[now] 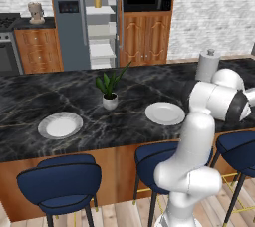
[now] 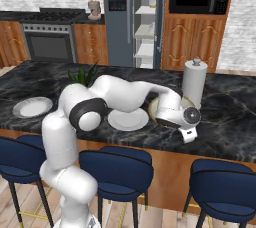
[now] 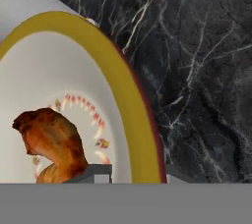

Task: Pick the chicken drumstick and mushroom from their plates and place them in the bowl. Then put the bowl in the fridge.

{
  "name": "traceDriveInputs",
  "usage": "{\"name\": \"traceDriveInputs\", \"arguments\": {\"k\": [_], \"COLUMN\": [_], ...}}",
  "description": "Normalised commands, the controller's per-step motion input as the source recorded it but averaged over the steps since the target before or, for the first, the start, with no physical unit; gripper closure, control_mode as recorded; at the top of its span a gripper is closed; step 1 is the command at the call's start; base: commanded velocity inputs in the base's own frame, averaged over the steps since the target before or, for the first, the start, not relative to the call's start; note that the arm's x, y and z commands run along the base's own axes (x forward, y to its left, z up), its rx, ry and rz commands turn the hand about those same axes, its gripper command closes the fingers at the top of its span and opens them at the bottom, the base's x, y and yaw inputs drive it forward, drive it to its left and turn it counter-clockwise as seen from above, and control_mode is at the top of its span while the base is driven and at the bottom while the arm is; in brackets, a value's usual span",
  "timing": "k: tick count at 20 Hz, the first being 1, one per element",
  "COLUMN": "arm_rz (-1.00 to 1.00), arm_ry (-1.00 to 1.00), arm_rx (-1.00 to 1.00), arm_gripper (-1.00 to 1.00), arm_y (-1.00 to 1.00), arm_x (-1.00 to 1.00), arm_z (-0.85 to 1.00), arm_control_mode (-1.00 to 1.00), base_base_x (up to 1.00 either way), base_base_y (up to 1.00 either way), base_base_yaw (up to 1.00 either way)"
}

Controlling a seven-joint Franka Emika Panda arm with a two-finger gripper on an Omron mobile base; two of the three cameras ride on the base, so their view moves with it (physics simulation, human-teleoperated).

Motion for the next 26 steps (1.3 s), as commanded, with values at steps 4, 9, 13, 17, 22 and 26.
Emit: {"name": "traceDriveInputs", "arguments": {"k": [4, 9, 13, 17, 22, 26], "arm_rz": [0.00, 0.00, -0.03, -0.08, -0.16, -0.26], "arm_ry": [0.10, 0.13, 0.04, 0.01, 0.00, 0.00], "arm_rx": [-0.11, 0.00, 0.00, 0.00, 0.02, 0.01], "arm_gripper": [1.00, 1.00, 1.00, 1.00, 1.00, 1.00], "arm_y": [0.36, 0.31, 0.33, 0.37, 0.47, 0.53], "arm_x": [-0.28, -0.30, -0.28, -0.31, -0.32, -0.33], "arm_z": [0.48, 0.49, 0.48, 0.43, 0.36, 0.30], "arm_control_mode": [-1.00, -1.00, -1.00, -1.00, -1.00, -1.00], "base_base_x": [0.00, 0.00, 0.00, 0.00, 0.00, 0.00], "base_base_y": [0.00, 0.00, 0.00, 0.00, 0.00, 0.00], "base_base_yaw": [0.00, 0.00, 0.00, 0.00, 0.00, 0.00]}}
